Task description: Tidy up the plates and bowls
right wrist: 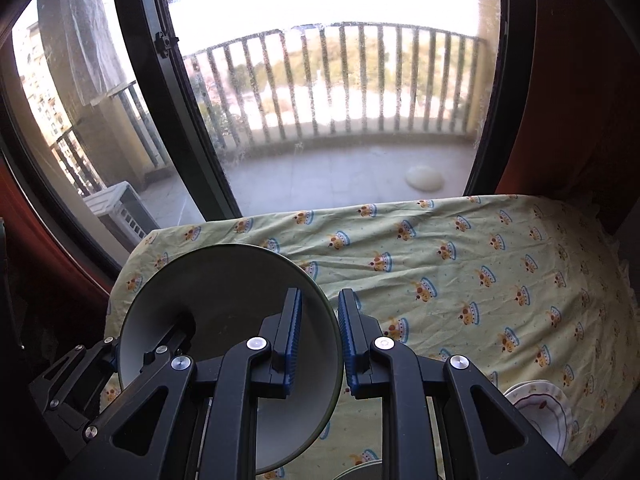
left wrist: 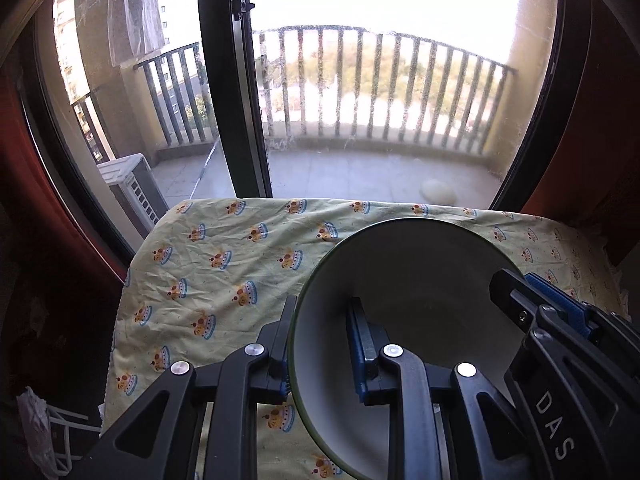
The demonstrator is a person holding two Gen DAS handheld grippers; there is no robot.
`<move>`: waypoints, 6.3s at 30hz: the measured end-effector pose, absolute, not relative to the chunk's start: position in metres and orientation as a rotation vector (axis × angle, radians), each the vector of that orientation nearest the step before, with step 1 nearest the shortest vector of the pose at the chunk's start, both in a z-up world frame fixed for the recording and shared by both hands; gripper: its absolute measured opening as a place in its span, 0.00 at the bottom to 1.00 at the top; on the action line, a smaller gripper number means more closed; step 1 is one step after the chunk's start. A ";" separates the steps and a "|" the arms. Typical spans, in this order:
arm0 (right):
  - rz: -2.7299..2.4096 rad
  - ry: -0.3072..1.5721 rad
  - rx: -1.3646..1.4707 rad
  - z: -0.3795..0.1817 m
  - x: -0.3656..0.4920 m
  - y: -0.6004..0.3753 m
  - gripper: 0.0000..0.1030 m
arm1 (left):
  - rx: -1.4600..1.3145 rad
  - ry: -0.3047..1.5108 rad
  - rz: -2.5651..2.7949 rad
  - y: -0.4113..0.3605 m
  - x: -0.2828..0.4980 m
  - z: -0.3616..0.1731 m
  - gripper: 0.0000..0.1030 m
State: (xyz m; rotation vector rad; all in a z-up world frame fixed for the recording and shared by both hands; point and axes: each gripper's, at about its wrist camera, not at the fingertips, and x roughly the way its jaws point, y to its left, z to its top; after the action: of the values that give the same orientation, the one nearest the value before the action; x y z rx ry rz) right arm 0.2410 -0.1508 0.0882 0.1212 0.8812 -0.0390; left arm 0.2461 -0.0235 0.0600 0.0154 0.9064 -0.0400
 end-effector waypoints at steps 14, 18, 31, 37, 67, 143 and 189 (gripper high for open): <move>-0.032 0.911 0.091 0.073 0.160 -0.182 0.22 | -0.002 0.943 -0.040 -0.056 0.174 0.039 0.19; -0.028 0.924 0.088 0.066 0.145 -0.192 0.22 | -0.001 0.951 -0.040 -0.065 0.159 0.033 0.19; -0.042 1.020 0.081 0.025 0.112 -0.217 0.22 | -0.011 1.051 -0.057 -0.084 0.131 -0.009 0.20; -0.045 1.060 0.068 0.010 0.107 -0.220 0.22 | -0.025 1.088 -0.055 -0.087 0.126 -0.024 0.20; -0.005 1.106 0.063 -0.027 0.116 -0.225 0.22 | -0.006 1.140 0.013 -0.093 0.131 -0.053 0.20; 0.068 1.354 0.383 -0.081 0.134 -0.239 0.46 | -0.001 1.322 -0.213 -0.106 0.142 -0.078 0.66; -0.022 1.204 0.340 -0.014 0.113 -0.252 0.46 | -0.009 1.185 -0.290 -0.122 0.128 -0.014 0.64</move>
State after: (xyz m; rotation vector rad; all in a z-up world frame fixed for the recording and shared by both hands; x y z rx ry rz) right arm 0.1130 -0.2522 -0.0136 0.3402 1.2041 -0.0215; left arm 0.1284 -0.1224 -0.0142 -0.0091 1.1846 -0.2903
